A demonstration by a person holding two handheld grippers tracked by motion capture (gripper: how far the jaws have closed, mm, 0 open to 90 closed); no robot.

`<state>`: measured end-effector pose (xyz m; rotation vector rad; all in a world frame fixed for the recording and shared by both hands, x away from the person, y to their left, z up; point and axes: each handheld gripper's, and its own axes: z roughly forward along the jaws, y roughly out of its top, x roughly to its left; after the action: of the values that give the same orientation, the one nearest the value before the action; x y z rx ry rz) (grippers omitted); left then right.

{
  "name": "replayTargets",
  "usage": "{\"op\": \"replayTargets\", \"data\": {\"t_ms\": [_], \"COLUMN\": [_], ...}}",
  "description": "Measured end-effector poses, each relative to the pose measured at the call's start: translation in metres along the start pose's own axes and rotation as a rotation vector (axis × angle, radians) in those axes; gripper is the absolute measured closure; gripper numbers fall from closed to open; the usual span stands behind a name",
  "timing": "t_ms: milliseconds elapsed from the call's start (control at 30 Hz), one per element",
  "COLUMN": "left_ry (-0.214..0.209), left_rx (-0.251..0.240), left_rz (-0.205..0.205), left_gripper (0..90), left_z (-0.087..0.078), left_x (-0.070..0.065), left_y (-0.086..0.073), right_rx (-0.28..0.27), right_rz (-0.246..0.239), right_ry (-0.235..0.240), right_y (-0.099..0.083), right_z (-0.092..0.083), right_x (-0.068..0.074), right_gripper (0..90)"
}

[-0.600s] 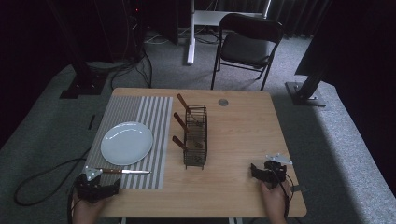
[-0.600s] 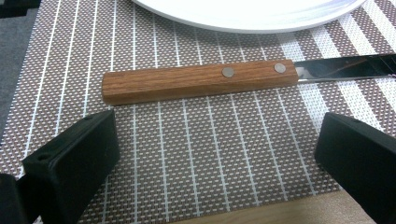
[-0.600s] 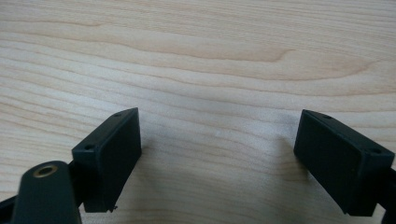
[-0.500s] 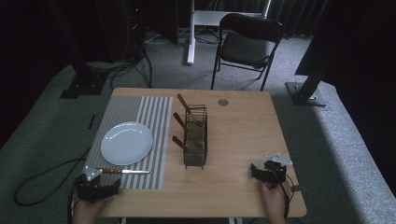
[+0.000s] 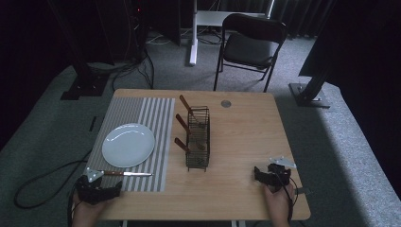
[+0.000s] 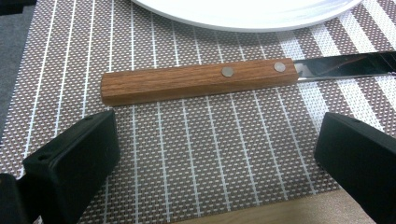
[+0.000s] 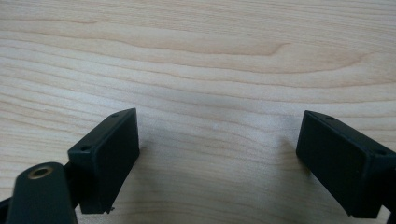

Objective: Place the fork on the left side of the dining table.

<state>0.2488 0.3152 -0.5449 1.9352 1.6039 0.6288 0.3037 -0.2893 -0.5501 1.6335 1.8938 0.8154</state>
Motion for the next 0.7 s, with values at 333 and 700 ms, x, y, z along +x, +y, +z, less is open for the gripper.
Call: {"op": "replayTargets", "data": {"t_ms": [333,700], "left_ry": [-0.004,-0.076], "left_rx": [0.018,0.005], "left_rz": [0.003,0.005], "left_gripper": [1.3,4.4], "left_z": [0.000,-0.007], "left_x": [0.000,-0.003], "left_y": [0.003,0.011], "right_rx": [0.000,0.000], "right_rz": [0.001,0.001], "right_ry": [0.000,0.000], "right_y": [0.000,0.000], "right_z": [0.000,0.000], "right_x": [0.000,0.000], "right_gripper": [12.9,12.9]}}
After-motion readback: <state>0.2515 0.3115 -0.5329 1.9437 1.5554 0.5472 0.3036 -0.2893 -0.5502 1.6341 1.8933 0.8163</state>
